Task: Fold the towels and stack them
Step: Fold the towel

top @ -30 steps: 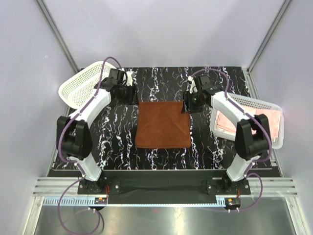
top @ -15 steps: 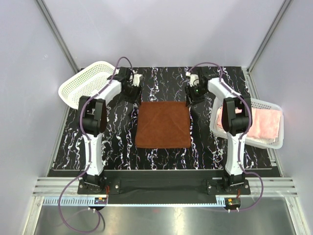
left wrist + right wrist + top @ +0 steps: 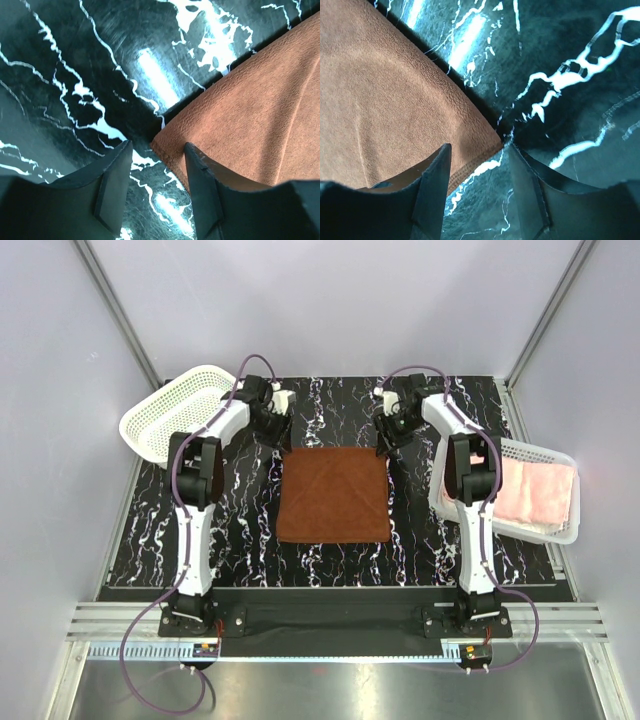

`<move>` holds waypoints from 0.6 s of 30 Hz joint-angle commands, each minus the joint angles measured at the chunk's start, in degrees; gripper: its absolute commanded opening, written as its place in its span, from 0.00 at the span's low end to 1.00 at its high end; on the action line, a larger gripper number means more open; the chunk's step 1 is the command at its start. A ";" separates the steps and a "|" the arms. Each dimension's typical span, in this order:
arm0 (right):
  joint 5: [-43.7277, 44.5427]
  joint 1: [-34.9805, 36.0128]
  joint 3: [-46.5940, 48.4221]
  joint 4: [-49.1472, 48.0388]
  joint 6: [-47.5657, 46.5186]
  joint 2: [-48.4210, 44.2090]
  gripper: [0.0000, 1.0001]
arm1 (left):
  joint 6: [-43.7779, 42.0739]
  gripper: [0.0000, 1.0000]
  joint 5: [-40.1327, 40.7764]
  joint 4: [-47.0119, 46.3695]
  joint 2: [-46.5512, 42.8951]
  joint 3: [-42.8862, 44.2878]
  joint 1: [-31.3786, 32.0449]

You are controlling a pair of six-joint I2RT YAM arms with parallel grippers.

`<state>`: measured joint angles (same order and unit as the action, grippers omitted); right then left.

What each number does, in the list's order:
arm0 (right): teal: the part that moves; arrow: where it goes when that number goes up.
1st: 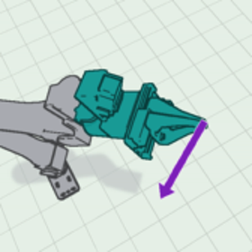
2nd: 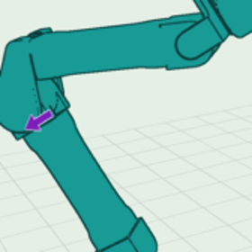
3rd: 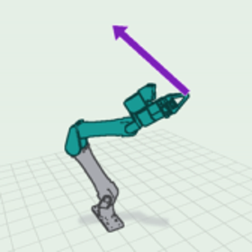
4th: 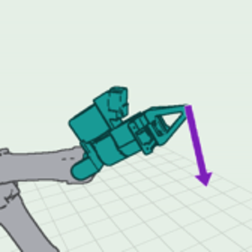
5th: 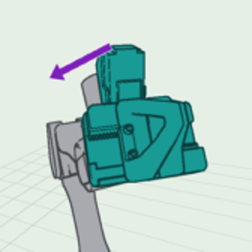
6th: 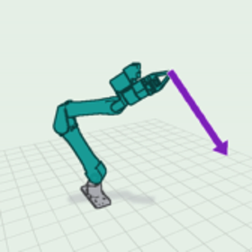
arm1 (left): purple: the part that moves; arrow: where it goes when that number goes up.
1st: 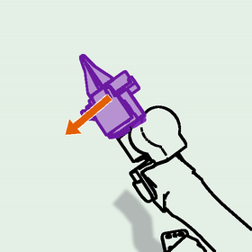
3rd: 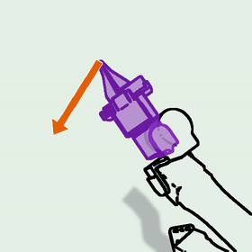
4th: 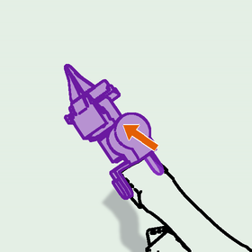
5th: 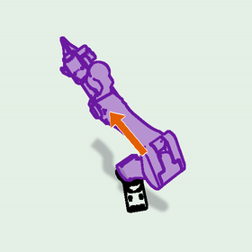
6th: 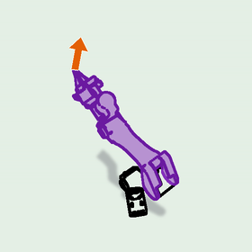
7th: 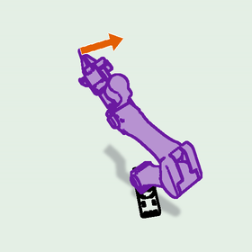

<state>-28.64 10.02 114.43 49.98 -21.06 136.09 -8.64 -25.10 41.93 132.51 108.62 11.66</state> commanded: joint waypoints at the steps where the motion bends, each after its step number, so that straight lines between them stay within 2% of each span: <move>1: -3.70 -0.44 4.21 3.37 -3.90 2.24 0.56 | -2.34 0.49 -2.23 1.31 1.09 2.91 -0.06; 15: -6.51 -2.37 4.13 4.43 -6.80 3.21 0.44 | -4.01 0.36 -3.63 3.86 3.55 6.52 -0.41; 16: -6.60 -2.64 3.96 4.43 -7.06 3.13 0.42 | -4.19 0.35 -3.81 3.95 3.55 6.78 -0.41; 18: -7.04 -2.81 3.96 4.08 -6.89 3.39 0.31 | -4.10 0.24 -4.16 3.95 3.63 7.05 -0.41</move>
<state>-33.76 7.86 117.38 53.56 -26.57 138.74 -11.42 -26.85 45.80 135.28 112.79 11.60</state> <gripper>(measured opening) 0.343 0.290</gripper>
